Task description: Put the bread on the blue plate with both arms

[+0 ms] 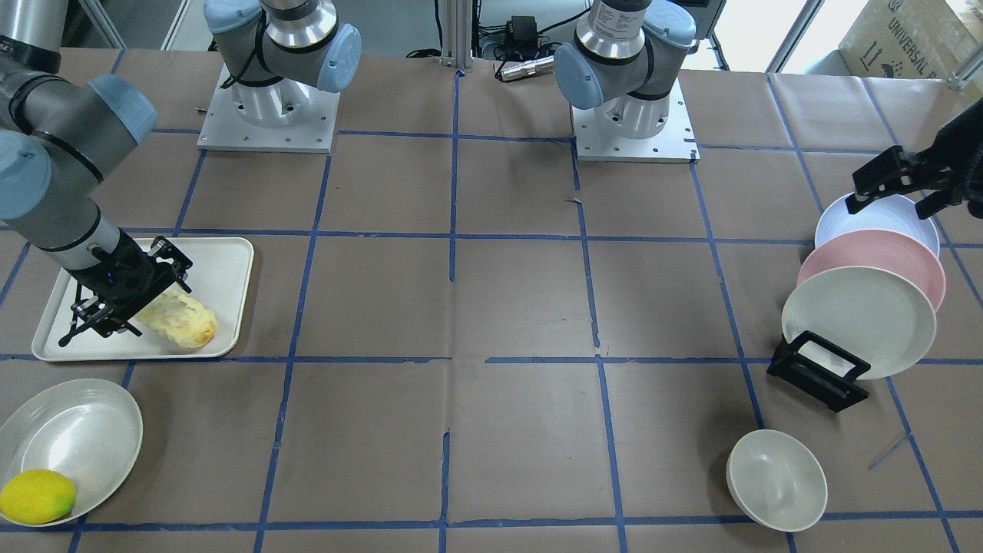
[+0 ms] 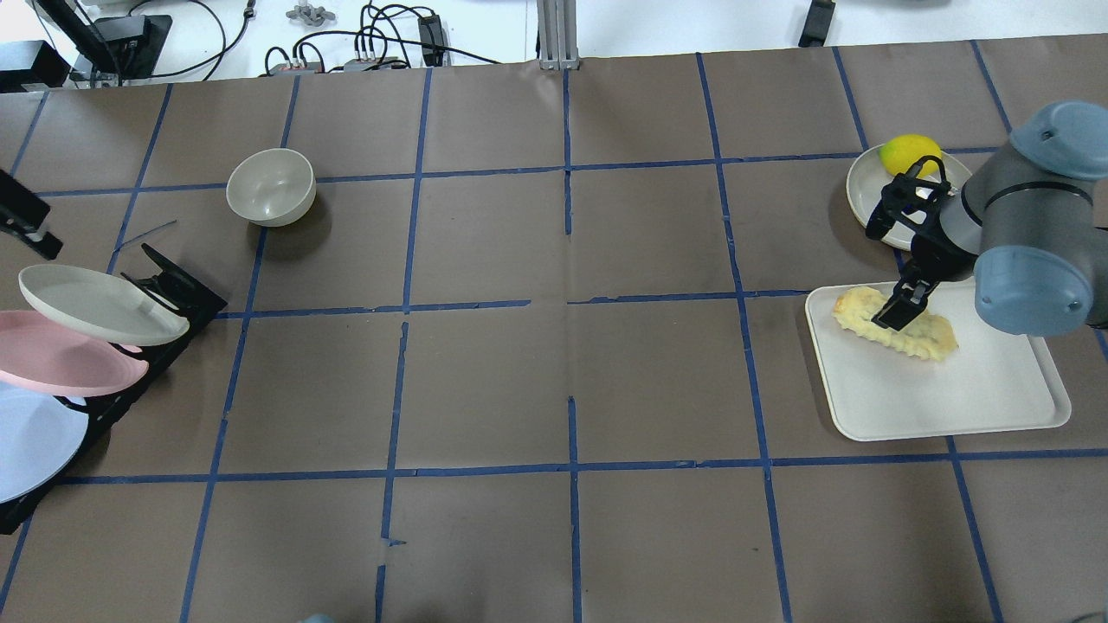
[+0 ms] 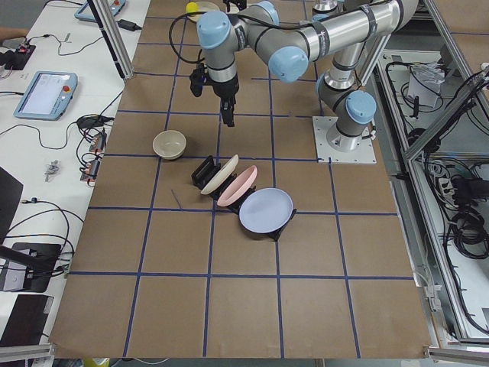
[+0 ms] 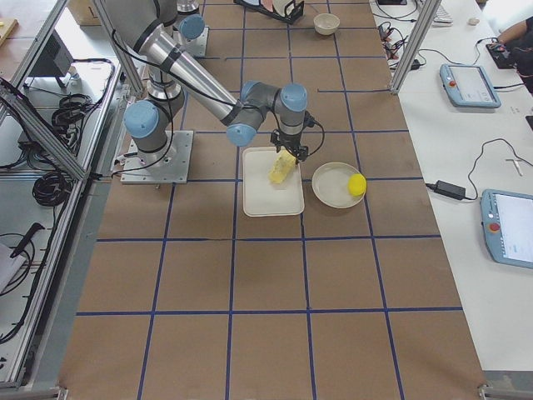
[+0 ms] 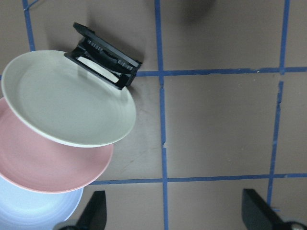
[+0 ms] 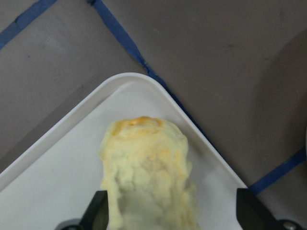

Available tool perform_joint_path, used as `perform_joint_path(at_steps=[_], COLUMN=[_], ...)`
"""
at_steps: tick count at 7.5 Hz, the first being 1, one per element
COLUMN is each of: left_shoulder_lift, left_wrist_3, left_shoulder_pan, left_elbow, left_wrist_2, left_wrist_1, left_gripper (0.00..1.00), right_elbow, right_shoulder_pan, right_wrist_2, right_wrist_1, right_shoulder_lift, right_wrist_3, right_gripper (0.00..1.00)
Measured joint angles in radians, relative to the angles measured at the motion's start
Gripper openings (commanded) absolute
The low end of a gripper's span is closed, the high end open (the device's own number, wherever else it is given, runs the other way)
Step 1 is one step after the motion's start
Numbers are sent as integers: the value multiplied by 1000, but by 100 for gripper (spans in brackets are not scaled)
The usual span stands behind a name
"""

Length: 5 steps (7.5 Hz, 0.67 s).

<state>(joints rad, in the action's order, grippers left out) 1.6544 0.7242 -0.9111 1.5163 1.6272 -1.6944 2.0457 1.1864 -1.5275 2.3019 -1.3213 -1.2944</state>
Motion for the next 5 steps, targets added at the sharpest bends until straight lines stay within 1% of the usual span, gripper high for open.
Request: perform_joint_path(at_steps=[1, 2, 3, 4, 5], left_shoulder_lift=[6, 28, 78, 152, 217], left_wrist_3=[96, 179, 258, 334, 393], left_shoulder_pan=[75, 145, 203, 255, 296], left_elbow=[7, 8, 2, -16, -33], left_wrist_2=[25, 41, 47, 49, 48], left_wrist_1=[1, 24, 75, 126, 151], left_gripper=[100, 100, 100, 100, 100], right_elbow=[2, 8, 13, 21, 26], right_shoulder_pan=[0, 1, 1, 1, 2], right_wrist_2=[8, 20, 27, 27, 22], right_wrist_1=[19, 26, 28, 27, 24], right_shoulder_lift=[21, 32, 36, 35, 32], right_wrist_3=[1, 7, 24, 54, 81], right_gripper=[86, 67, 46, 32, 26])
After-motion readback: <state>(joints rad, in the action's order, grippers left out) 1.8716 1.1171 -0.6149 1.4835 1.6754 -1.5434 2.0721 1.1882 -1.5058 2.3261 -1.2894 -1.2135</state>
